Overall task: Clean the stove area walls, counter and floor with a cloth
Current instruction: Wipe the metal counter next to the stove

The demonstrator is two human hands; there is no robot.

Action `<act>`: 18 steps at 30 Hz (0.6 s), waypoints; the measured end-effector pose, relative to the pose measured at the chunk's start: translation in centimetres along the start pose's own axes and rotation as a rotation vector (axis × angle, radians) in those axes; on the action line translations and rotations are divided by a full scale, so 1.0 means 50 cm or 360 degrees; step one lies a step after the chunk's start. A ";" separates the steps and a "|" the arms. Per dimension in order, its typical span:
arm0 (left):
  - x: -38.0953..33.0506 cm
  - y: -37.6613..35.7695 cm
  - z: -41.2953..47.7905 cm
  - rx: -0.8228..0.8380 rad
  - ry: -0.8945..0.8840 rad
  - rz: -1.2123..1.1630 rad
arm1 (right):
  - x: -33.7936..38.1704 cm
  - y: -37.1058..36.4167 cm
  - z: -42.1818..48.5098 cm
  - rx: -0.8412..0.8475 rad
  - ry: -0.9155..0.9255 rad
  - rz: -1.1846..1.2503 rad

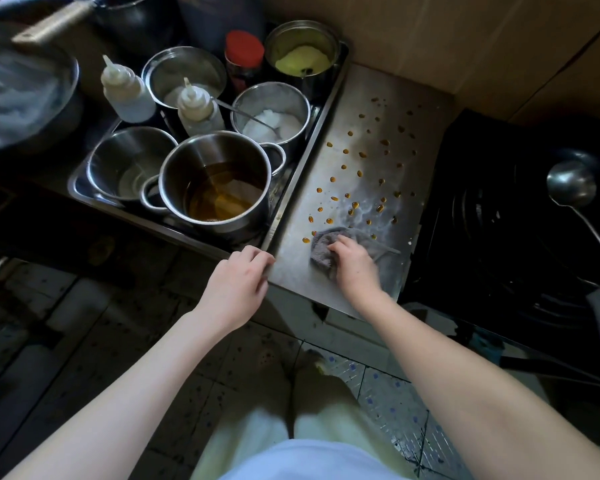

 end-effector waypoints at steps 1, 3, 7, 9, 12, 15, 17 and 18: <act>0.003 0.004 0.002 -0.0006 -0.0001 -0.0001 | 0.028 -0.011 0.013 0.0049 0.0033 -0.0021; 0.009 0.013 0.008 -0.0017 -0.0005 -0.0004 | 0.074 -0.031 0.038 0.0108 0.0097 -0.0067; 0.011 0.024 0.022 -0.0028 -0.0044 -0.0005 | 0.099 -0.034 0.070 0.0138 0.0112 -0.0104; 0.005 0.025 0.030 -0.0030 -0.0082 0.0002 | 0.076 -0.015 0.070 0.0089 0.0044 -0.0058; -0.008 0.020 0.043 -0.0002 -0.0131 0.0018 | 0.002 0.025 0.056 -0.0002 -0.0129 0.0005; -0.019 0.014 0.052 0.0026 -0.0175 0.0036 | -0.083 0.059 0.034 -0.0097 -0.0267 -0.0006; -0.018 0.014 0.058 0.0026 -0.0188 0.0039 | -0.122 0.075 0.021 -0.0166 -0.0343 -0.0016; -0.017 0.016 0.060 0.0023 -0.0188 0.0029 | -0.132 0.078 0.017 -0.0187 -0.0369 -0.0021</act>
Point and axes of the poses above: each hand's wrist, its own z-axis towards the middle knuckle, its own y-axis out of the back of the hand, x = y × z, the point moved 8 cm from there along z, towards the middle knuckle, and after that the axes turned 8 degrees about x, right-handed, at the moved point
